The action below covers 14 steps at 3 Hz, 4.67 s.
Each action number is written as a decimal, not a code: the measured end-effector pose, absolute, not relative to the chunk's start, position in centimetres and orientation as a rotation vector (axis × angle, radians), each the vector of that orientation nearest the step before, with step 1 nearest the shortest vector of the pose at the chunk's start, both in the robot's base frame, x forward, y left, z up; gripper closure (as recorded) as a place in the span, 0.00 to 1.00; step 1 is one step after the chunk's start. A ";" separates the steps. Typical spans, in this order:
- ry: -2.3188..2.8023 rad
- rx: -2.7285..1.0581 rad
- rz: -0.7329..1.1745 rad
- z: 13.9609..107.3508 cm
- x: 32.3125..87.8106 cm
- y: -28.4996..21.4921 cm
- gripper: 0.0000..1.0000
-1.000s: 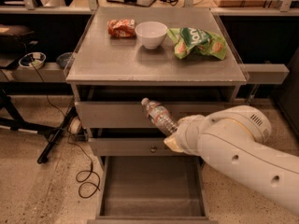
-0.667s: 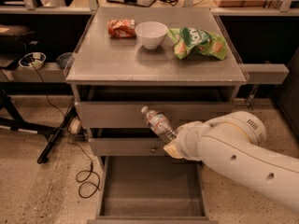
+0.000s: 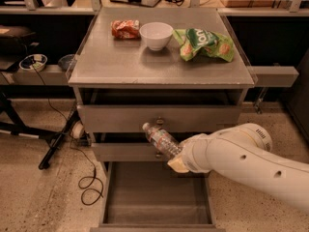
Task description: Place water bottle into bottom drawer
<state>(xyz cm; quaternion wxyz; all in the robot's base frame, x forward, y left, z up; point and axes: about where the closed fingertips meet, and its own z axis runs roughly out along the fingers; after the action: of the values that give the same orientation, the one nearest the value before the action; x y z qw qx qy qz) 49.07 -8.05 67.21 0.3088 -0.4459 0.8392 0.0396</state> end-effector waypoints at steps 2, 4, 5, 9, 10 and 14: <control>2.214 -1.243 0.287 65.1 48.2 -7.6 1.00; 2.185 -1.322 0.390 64.3 47.9 -7.0 1.00; 2.171 -1.303 0.396 63.3 47.6 -7.1 1.00; 2.179 -1.242 0.617 53.5 47.4 -7.4 1.00; 2.201 -1.222 0.646 51.1 47.7 -7.7 1.00; 2.248 -1.098 0.713 43.4 49.2 -8.5 1.00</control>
Offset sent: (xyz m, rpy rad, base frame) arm -0.0145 0.0072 -0.0333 0.1546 0.1467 0.1888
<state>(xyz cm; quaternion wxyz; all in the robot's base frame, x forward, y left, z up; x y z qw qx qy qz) 49.25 -8.50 43.35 0.2668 -0.4068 0.8328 0.2640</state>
